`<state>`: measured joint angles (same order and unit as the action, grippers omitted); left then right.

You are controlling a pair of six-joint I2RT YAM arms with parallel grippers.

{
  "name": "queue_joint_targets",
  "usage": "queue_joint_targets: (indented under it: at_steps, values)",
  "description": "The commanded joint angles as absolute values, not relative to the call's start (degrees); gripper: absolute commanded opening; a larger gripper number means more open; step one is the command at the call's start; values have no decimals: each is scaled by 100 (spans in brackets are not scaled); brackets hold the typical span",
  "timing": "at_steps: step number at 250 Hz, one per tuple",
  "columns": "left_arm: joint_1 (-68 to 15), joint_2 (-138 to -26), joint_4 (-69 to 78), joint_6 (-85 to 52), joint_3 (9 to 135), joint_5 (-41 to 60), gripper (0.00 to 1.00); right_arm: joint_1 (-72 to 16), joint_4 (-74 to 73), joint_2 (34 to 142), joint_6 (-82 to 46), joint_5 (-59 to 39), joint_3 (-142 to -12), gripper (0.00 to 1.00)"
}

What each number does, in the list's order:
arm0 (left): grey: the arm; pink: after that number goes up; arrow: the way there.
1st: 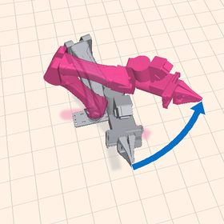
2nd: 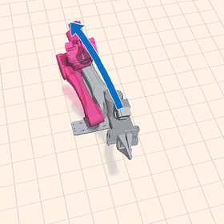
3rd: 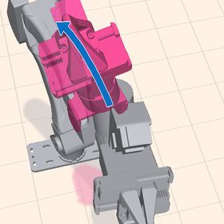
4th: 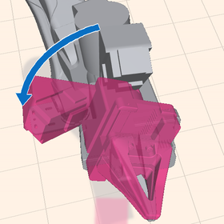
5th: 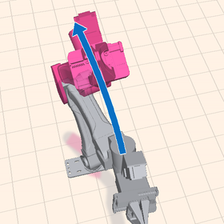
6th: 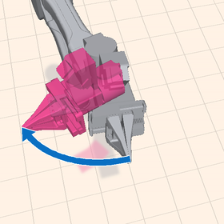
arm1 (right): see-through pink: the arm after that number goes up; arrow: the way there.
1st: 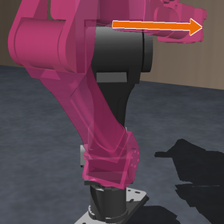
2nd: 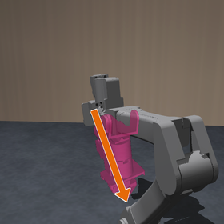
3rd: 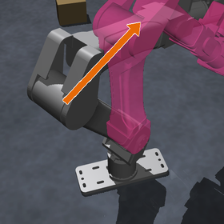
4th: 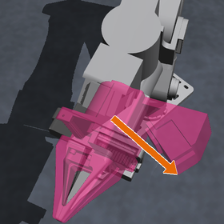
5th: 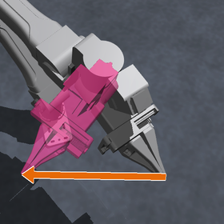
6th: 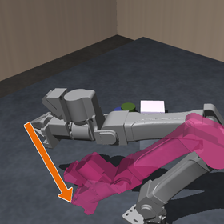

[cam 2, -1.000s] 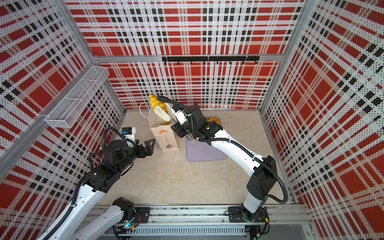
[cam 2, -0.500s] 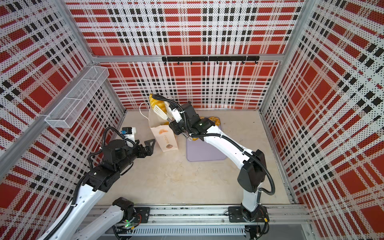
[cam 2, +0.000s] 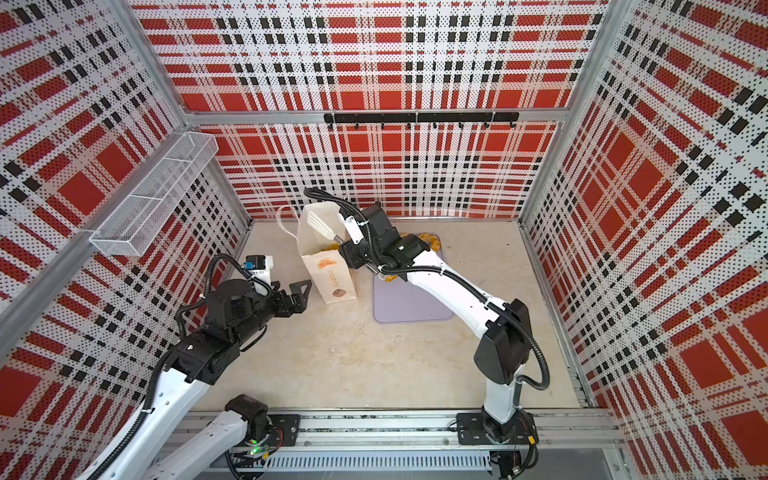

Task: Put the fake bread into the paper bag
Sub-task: 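Open the tongs with the right gripper to drop the croissant into the bag, then move the right gripper with the tongs back over the pastry tray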

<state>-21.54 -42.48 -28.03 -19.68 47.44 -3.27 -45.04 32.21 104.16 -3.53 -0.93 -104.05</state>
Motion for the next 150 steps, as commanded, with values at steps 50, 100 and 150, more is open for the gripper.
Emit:
queue_joint_targets:
  at_steps: [50,100,150]
  values:
    - [-2466,-3942,-2857,-2052,4536,-569,99,-4595,2871,9175,-73,505,-9507,64]
    - [-2870,-3931,-2846,-2143,4429,-951,100,-4576,2917,8504,16,1085,-8682,66]
    - [-3428,-3997,-2721,-2237,4331,-1498,99,-4464,2944,8063,-78,1496,-7985,67]
